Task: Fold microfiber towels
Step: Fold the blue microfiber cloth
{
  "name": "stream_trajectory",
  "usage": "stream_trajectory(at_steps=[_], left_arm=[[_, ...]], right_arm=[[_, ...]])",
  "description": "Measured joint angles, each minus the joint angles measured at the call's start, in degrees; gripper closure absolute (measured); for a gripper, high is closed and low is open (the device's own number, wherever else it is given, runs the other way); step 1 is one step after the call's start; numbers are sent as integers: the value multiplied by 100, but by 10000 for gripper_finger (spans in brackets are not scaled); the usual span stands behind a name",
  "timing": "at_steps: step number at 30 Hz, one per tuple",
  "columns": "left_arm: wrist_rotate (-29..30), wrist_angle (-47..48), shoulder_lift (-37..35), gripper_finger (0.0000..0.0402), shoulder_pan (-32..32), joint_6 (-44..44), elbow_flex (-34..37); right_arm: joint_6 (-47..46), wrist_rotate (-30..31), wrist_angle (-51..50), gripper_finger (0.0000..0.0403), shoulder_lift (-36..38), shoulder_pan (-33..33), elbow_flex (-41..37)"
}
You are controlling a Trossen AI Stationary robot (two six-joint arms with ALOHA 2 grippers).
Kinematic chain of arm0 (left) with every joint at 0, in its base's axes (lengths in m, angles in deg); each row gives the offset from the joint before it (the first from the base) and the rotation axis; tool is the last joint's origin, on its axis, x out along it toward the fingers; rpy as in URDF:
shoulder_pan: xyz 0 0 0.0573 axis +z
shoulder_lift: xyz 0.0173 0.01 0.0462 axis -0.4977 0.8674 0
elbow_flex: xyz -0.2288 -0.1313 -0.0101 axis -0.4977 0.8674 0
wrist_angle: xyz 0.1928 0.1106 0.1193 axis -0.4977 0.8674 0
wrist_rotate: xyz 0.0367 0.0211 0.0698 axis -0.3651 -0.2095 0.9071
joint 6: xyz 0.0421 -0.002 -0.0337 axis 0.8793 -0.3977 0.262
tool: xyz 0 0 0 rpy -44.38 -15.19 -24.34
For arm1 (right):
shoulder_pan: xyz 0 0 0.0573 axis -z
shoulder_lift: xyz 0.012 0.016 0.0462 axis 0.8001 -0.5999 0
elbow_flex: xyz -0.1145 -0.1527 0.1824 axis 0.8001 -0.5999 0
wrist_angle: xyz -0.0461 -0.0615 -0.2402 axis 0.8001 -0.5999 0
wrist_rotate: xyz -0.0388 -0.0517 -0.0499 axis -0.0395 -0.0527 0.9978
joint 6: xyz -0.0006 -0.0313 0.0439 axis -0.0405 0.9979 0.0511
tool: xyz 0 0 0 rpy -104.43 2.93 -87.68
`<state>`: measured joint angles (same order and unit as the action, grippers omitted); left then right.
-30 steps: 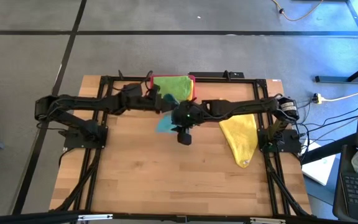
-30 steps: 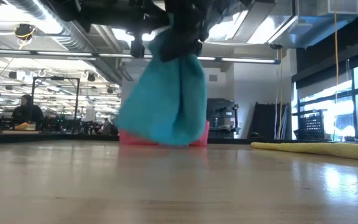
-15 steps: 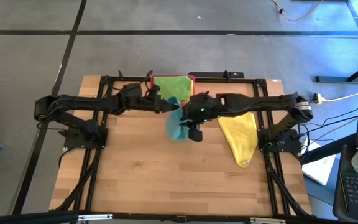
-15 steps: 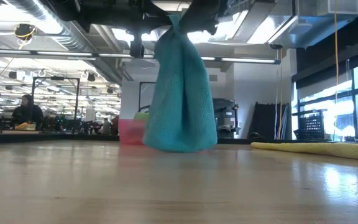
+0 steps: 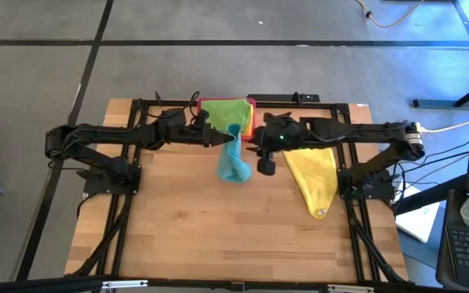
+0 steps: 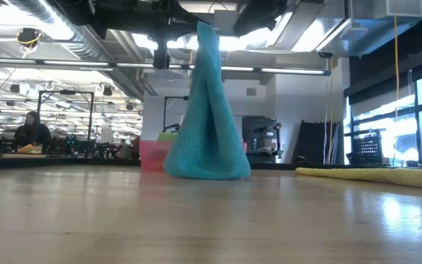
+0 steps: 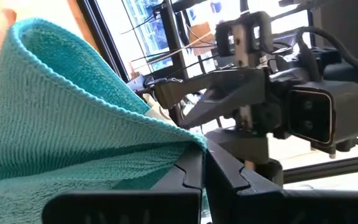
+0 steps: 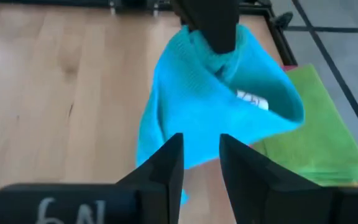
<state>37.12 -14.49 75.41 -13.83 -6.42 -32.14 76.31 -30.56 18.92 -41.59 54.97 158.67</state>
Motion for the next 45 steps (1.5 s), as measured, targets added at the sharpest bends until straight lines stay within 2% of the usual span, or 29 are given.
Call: stream_trajectory(at_steps=[3,6,12,16,20,26,28,34,38,41,45], left_arm=[[-42,-1,1,401,-1,-1,4],[-79,7,1,401,-27,-2,9],[-145,46,6,401,-38,-7,9],[-259,43,6,401,-69,-9,11],[-392,28,6,401,-114,-5,11],[-774,25,6,401,-112,84,11],[-1020,25,6,401,-85,87,11],[-1791,117,6,401,-29,397,11],[-1830,375,6,401,16,595,13],[-1827,375,-2,401,96,688,13],[-1821,368,-199,401,305,704,20]], right_arm=[[158,-193,601,288,-164,181,-205],[630,-258,1155,261,-426,281,-280],[913,67,2011,195,-754,332,-280],[822,43,1927,185,-913,336,-280],[773,36,1454,228,-960,336,-280],[834,-189,1154,362,-946,336,-280],[786,-221,1095,390,-920,336,-275],[771,-226,1031,390,-867,336,-20],[915,-748,940,396,-857,336,316],[951,-1172,502,388,-854,336,476],[1185,-1236,-377,376,-854,332,515]])
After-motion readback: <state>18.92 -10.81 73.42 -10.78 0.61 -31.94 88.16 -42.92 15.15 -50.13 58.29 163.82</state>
